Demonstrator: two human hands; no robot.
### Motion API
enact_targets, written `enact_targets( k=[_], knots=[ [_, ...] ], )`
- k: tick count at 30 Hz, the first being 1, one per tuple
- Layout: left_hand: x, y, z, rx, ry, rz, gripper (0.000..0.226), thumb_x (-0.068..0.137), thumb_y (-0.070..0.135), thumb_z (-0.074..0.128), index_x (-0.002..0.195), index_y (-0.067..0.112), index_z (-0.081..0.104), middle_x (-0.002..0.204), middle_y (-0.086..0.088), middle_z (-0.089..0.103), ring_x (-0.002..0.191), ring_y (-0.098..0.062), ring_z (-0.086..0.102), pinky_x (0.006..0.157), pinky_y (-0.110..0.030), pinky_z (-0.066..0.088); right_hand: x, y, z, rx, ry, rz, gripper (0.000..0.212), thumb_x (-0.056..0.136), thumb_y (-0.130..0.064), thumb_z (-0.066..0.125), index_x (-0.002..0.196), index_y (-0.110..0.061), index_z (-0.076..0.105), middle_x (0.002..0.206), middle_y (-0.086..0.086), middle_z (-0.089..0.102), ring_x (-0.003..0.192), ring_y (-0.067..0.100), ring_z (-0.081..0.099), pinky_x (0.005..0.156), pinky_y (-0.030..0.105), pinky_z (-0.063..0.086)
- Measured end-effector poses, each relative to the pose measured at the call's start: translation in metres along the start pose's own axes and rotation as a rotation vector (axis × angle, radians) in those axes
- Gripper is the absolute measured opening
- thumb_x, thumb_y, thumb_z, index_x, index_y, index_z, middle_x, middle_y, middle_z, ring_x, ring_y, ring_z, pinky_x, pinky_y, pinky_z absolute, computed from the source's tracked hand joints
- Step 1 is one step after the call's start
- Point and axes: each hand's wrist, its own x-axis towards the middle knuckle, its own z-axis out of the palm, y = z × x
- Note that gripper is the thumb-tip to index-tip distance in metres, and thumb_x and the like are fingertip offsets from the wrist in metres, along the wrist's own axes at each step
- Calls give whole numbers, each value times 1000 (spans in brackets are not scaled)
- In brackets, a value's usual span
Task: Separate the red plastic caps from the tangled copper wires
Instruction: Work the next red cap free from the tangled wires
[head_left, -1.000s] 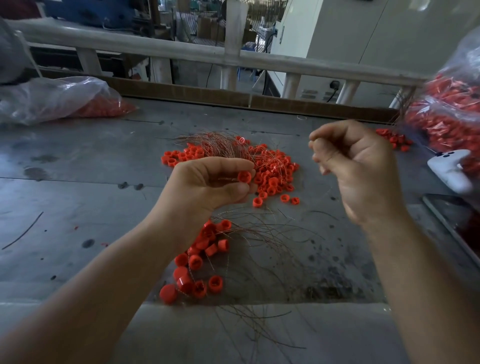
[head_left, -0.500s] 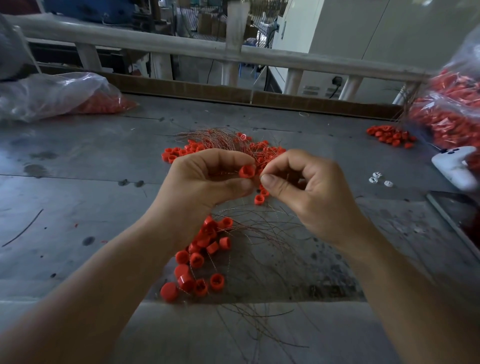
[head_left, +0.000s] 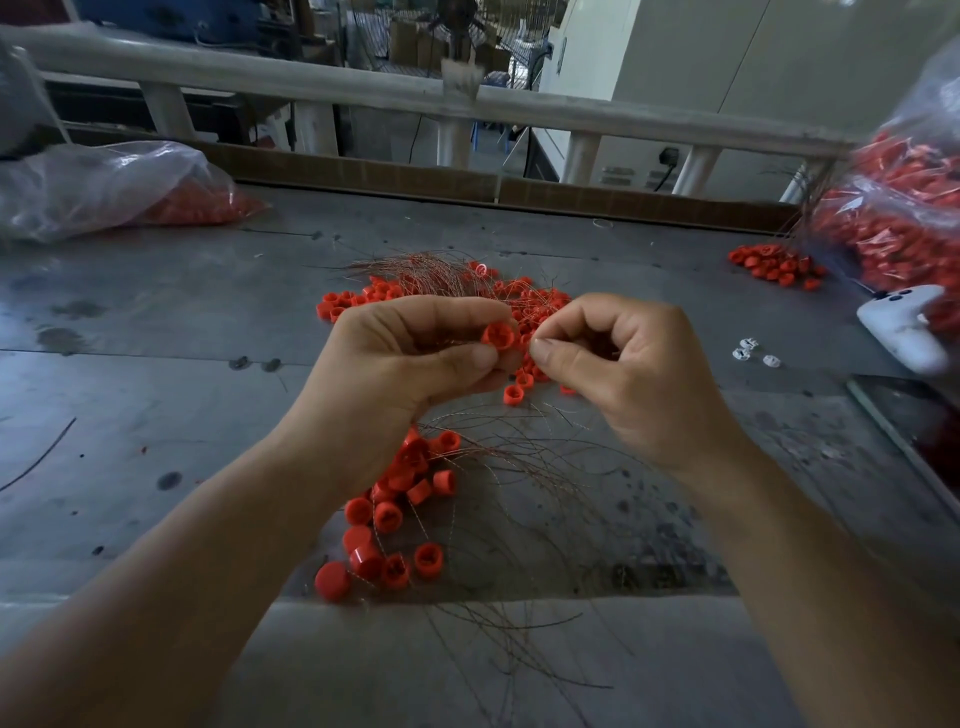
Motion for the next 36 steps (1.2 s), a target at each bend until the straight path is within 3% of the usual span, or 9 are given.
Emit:
enact_targets(
  k=[5,16,28,36],
  knots=[
    [-1,0,3,-37,-2,-21,29,67,3,56,90,12,70,83,-8,73,81,-18,71,69,-22,55,1,1,-4,-30,33,16,18,80,-4,66,67,-16,65,49,-12,54,48,2,48,47,14,41],
    [-1,0,3,-48,-12,-36,30,67,4,57,92,13,70,86,-7,74,82,-18,70,69,-22,55,0,0,-4,-43,45,20,18,80,-4,66,66,-16,64,51,-10,54,47,3,48,46,14,40],
    [-2,2,3,-35,9,-37,28,65,3,58,90,11,70,85,-8,73,81,-19,71,69,-23,56,-1,1,-5,-52,43,19,18,80,-5,66,67,-16,64,49,-11,54,47,2,48,46,15,42],
    [-1,2,1,-124,-37,-49,26,64,0,58,82,9,75,80,-9,73,75,-17,71,65,-23,56,-1,0,-6,-40,39,36,18,80,-6,67,67,-19,65,52,-11,57,51,5,52,51,26,48]
  ],
)
